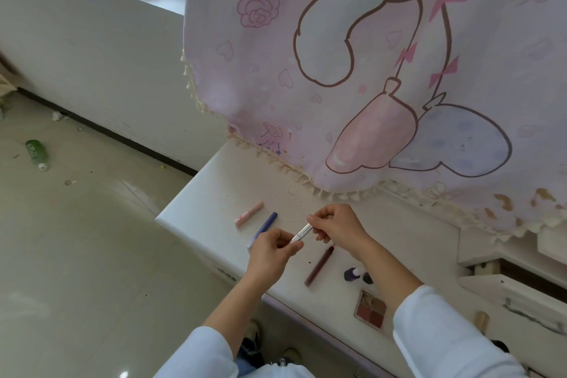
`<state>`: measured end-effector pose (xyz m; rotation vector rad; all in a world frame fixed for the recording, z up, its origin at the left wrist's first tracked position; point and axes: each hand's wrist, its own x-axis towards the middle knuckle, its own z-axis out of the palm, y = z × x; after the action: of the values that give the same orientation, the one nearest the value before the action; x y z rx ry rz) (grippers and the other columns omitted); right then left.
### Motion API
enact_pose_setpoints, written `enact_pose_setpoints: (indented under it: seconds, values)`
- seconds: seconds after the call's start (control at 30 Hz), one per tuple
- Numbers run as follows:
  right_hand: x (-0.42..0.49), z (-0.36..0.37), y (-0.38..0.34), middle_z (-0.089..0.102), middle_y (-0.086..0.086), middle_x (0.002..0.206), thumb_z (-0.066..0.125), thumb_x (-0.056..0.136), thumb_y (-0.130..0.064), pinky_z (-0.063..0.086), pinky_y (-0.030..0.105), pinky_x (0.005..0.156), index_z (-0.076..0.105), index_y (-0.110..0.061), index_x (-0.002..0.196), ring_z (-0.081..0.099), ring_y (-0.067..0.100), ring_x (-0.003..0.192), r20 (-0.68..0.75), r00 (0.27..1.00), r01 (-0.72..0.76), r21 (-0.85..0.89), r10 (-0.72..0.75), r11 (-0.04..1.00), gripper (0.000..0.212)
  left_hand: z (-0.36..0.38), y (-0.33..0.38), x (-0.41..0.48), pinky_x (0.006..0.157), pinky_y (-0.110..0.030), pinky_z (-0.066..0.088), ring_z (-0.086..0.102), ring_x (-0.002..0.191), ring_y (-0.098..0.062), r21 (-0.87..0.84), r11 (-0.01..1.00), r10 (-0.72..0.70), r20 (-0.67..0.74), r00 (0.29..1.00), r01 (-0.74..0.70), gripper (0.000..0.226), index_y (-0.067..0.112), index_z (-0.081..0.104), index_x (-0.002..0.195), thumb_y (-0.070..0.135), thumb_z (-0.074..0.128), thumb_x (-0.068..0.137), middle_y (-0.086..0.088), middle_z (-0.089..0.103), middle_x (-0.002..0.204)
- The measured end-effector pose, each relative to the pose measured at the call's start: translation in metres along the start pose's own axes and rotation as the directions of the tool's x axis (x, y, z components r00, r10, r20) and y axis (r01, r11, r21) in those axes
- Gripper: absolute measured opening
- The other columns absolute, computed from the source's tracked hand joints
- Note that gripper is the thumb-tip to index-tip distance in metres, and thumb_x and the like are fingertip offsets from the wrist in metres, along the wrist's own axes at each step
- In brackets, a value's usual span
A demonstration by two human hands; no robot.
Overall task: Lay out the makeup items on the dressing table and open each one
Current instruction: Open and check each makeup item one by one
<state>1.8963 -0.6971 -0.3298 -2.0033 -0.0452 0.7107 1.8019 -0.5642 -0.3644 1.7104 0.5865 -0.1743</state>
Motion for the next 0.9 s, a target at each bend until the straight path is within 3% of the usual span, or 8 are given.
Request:
enact_pose_setpoints:
  seconds: [0.17, 0.23, 0.37, 0.47, 0.63, 0.7, 0.8, 0.9]
  values:
    - [0.0, -0.007, -0.001, 0.067, 0.006, 0.084, 0.058, 0.085, 0.001, 0.053, 0.027, 0.066, 0.063, -0.012, 0.085, 0.066, 0.015, 0.072, 0.056, 0.998, 0.018, -0.026, -0.016, 1.0, 0.014, 0.001, 0.002, 0.001, 0.047, -0.01, 0.033, 0.044, 0.052, -0.004, 0.042, 0.999, 0.013, -0.016, 1.0, -0.012, 0.015, 0.013, 0.07, 0.091, 0.027, 0.068, 0.085, 0.005, 0.062, 0.071]
    - [-0.001, -0.006, -0.002, 0.068, 0.008, 0.09, 0.062, 0.085, -0.006, 0.053, 0.03, 0.067, 0.064, -0.012, 0.09, 0.067, 0.017, 0.076, 0.087, 0.996, 0.005, -0.011, -0.004, 1.0, 0.009, 0.002, 0.004, 0.001, 0.047, -0.01, 0.033, 0.045, 0.053, -0.004, 0.051, 0.999, 0.016, -0.006, 1.0, -0.016, 0.015, 0.013, 0.07, 0.091, 0.027, 0.068, 0.085, 0.006, 0.061, 0.07]
    - [-0.002, -0.003, -0.003, 0.068, 0.006, 0.073, 0.069, 0.083, -0.04, 0.046, 0.024, 0.05, 0.064, -0.009, 0.086, 0.063, 0.015, 0.054, 0.029, 0.999, -0.034, -0.109, 0.037, 0.993, 0.032, 0.004, 0.008, 0.0, 0.046, -0.009, 0.035, 0.047, 0.055, -0.004, 0.078, 0.996, 0.034, 0.018, 0.999, -0.036, 0.014, 0.013, 0.069, 0.092, 0.026, 0.067, 0.086, 0.009, 0.06, 0.07]
    - [-0.001, -0.005, -0.001, 0.063, 0.007, 0.064, 0.067, 0.087, -0.026, 0.045, 0.024, 0.046, 0.063, -0.007, 0.081, 0.056, 0.015, 0.047, 0.009, 0.999, -0.038, -0.098, 0.039, 0.994, 0.021, 0.004, 0.01, -0.001, 0.049, -0.01, 0.034, 0.047, 0.056, -0.004, 0.088, 0.995, 0.046, 0.033, 0.998, -0.049, 0.014, 0.015, 0.069, 0.093, 0.027, 0.066, 0.087, 0.009, 0.061, 0.072]
    - [0.0, -0.01, -0.003, 0.064, 0.003, 0.08, 0.062, 0.083, -0.001, 0.049, 0.023, 0.059, 0.063, -0.011, 0.085, 0.061, 0.013, 0.066, 0.102, 0.994, -0.033, -0.059, 0.038, 0.998, 0.01, 0.004, 0.012, -0.001, 0.049, -0.011, 0.032, 0.043, 0.054, -0.004, 0.107, 0.993, 0.037, 0.044, 0.998, -0.042, 0.015, 0.014, 0.069, 0.093, 0.027, 0.065, 0.088, 0.01, 0.057, 0.068]
    - [0.0, -0.009, -0.002, 0.065, 0.003, 0.08, 0.066, 0.083, -0.011, 0.049, 0.025, 0.058, 0.063, -0.01, 0.086, 0.062, 0.014, 0.067, 0.101, 0.993, -0.052, -0.064, 0.058, 0.997, 0.004, 0.004, 0.013, -0.002, 0.049, -0.011, 0.033, 0.044, 0.055, -0.003, 0.13, 0.99, 0.041, 0.048, 0.998, -0.047, 0.015, 0.015, 0.069, 0.093, 0.028, 0.065, 0.088, 0.011, 0.057, 0.068]
    - [-0.001, -0.008, -0.001, 0.065, 0.005, 0.066, 0.068, 0.084, -0.034, 0.044, 0.023, 0.048, 0.065, -0.002, 0.085, 0.059, 0.014, 0.05, 0.046, 0.996, -0.07, -0.139, 0.077, 0.988, 0.032, 0.005, 0.014, -0.004, 0.05, -0.01, 0.034, 0.046, 0.058, -0.003, 0.155, 0.987, 0.044, 0.053, 0.998, -0.051, 0.016, 0.016, 0.069, 0.095, 0.03, 0.064, 0.088, 0.012, 0.058, 0.07]
    - [0.0, -0.009, 0.002, 0.064, 0.005, 0.063, 0.067, 0.086, -0.025, 0.044, 0.023, 0.048, 0.064, -0.006, 0.08, 0.055, 0.013, 0.046, 0.035, 0.997, -0.057, -0.137, 0.062, 0.989, 0.02, 0.005, 0.014, -0.005, 0.052, -0.012, 0.033, 0.045, 0.058, -0.004, 0.148, 0.988, 0.045, 0.051, 0.998, -0.053, 0.016, 0.016, 0.069, 0.095, 0.03, 0.064, 0.088, 0.01, 0.058, 0.071]
